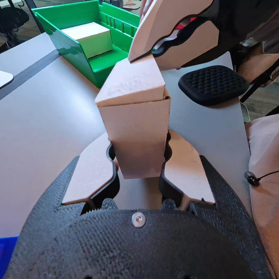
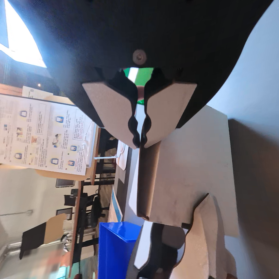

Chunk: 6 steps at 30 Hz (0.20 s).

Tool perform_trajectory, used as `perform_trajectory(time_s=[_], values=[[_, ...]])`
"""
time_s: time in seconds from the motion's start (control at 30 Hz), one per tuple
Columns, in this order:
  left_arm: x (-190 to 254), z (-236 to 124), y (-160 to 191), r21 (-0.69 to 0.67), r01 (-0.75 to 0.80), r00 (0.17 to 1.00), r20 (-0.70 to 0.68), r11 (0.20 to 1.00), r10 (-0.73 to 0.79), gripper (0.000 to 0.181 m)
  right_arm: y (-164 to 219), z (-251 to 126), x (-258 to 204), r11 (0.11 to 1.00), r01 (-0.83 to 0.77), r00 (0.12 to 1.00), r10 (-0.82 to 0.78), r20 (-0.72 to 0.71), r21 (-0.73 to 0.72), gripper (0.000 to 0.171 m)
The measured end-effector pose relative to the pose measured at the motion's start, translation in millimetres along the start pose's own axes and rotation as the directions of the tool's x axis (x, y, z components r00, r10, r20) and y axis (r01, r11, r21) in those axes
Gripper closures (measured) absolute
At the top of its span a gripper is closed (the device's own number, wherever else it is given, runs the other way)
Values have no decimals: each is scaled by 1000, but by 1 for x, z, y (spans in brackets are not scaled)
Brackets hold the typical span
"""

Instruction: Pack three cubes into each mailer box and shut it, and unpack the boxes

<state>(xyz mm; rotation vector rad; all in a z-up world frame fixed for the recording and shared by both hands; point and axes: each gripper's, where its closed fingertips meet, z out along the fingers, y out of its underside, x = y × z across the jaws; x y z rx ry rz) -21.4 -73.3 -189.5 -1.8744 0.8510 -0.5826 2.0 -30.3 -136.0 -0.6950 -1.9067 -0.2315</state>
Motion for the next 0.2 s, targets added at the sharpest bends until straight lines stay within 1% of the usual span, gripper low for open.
perform_trajectory(time_s=[0.03, 0.07, 0.13, 0.17, 0.2], values=[[1, 0, -1, 6, -10, 1000, -2, 1000, 10, 116, 0, -2, -1, 1000, 10, 999, -10, 33, -6, 169], [1, 0, -1, 2, -35, 999, 5, 999, 35, 116, 0, -4, -1, 999, -35, 995, 35, 89, -7, 168], [1, 4, 7, -32, -164, 986, 29, 986, 165, 116, 1, -10, 2, 987, -158, 963, 157, 221, -13, 170], [3, 6, 9, -26, -220, 975, 32, 975, 221, 116, 0, -15, 3, 969, -246, 918, 239, 316, -17, 170], [7, 7, 8, -12, -277, 960, 27, 961, 277, 116, -1, -21, 3, 952, -303, 863, 291, 413, -39, 171]])
